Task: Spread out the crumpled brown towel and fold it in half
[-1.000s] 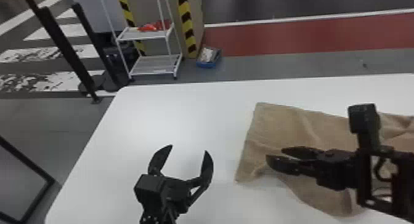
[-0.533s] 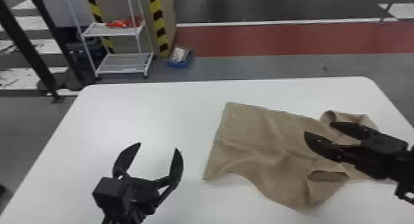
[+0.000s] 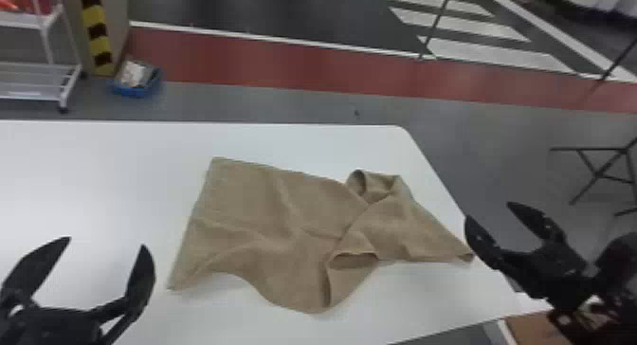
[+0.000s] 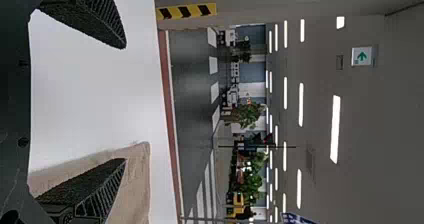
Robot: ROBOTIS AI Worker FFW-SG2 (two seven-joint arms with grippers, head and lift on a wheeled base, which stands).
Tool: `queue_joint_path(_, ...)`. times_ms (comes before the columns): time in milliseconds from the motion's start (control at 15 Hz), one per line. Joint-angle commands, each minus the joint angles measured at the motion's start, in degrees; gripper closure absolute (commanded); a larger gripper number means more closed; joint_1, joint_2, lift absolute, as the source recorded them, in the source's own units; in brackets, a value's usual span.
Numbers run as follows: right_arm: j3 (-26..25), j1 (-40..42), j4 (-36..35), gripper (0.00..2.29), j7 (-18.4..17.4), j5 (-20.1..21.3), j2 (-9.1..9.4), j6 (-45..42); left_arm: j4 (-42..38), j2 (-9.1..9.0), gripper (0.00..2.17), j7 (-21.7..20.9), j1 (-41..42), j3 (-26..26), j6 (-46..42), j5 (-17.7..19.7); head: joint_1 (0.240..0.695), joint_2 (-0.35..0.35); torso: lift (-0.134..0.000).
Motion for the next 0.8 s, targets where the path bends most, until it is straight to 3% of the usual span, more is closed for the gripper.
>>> queue_joint_path(0, -3.43, 2.07, 5.82, 0.06, 0.14, -0.21, -0.21, -8.16, 0.21, 0.03, 0.07, 0.07, -0.08, -1.42, 0.00, 0.92, 0.695, -0.350, -0.125)
queue_joint_path(200, -4.75, 4.44, 8.02, 0.07, 0.06, -0.21, 1.37, -13.26, 2.76, -0.15, 0.08, -0.45, -2.02, -4.06, 0.18, 2.15, 0.695, -0.350, -0.125)
queue_joint_path(333, -4.92, 5.06, 8.28, 0.07, 0.14, -0.30, 2.25, -15.02, 3.90, -0.50, 0.27, -1.33, -3.42, -5.47, 2.99, 2.15, 0.695, -0.350, -0.125)
queue_joint_path(533, -5.27, 6.03, 8.46, 0.07, 0.14, -1.79, 2.51, -16.77, 5.22, -1.03, 0.30, -1.51, -5.88, -8.02, 11.43, 2.24, 0.695, -0.350, -0.125)
queue_joint_path(733, -5.80, 6.73, 8.72, 0.07, 0.32, -2.58, 2.69, -17.83, 5.05, -1.03, 0.30, -1.51, -6.41, -8.37, 13.54, 2.33, 0.695, -0.350, -0.125)
